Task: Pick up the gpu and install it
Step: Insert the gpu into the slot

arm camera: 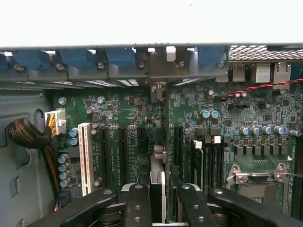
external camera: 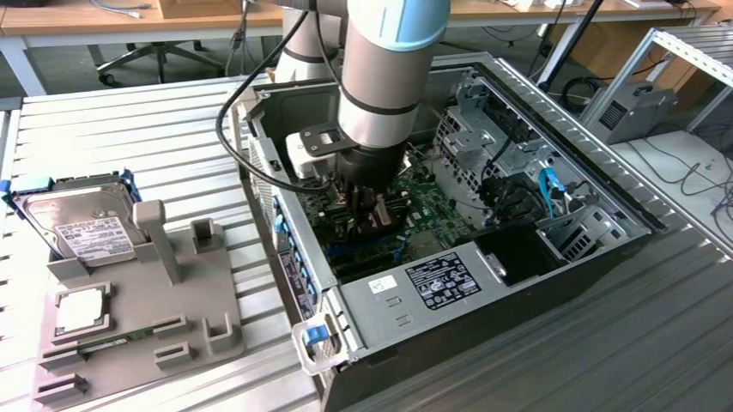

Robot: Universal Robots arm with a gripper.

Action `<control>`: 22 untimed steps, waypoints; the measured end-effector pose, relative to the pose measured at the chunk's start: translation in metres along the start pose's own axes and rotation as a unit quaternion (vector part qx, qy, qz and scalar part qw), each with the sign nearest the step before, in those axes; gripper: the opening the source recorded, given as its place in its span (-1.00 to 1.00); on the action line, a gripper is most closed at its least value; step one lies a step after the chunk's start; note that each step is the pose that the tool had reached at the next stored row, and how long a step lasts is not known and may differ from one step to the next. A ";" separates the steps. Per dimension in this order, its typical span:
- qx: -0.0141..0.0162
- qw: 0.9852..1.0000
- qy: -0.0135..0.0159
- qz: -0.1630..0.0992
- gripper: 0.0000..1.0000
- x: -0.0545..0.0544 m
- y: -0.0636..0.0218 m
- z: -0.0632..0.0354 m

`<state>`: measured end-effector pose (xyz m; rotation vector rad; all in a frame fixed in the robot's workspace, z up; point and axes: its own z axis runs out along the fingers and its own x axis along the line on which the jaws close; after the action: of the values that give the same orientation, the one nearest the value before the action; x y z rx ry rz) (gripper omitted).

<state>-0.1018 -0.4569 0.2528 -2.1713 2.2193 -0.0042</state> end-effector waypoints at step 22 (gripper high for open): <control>-0.043 0.999 0.002 0.001 -0.79 -0.004 -0.0503 -0.0365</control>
<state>-0.0525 -0.4553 0.2907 -2.2133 2.2640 0.0898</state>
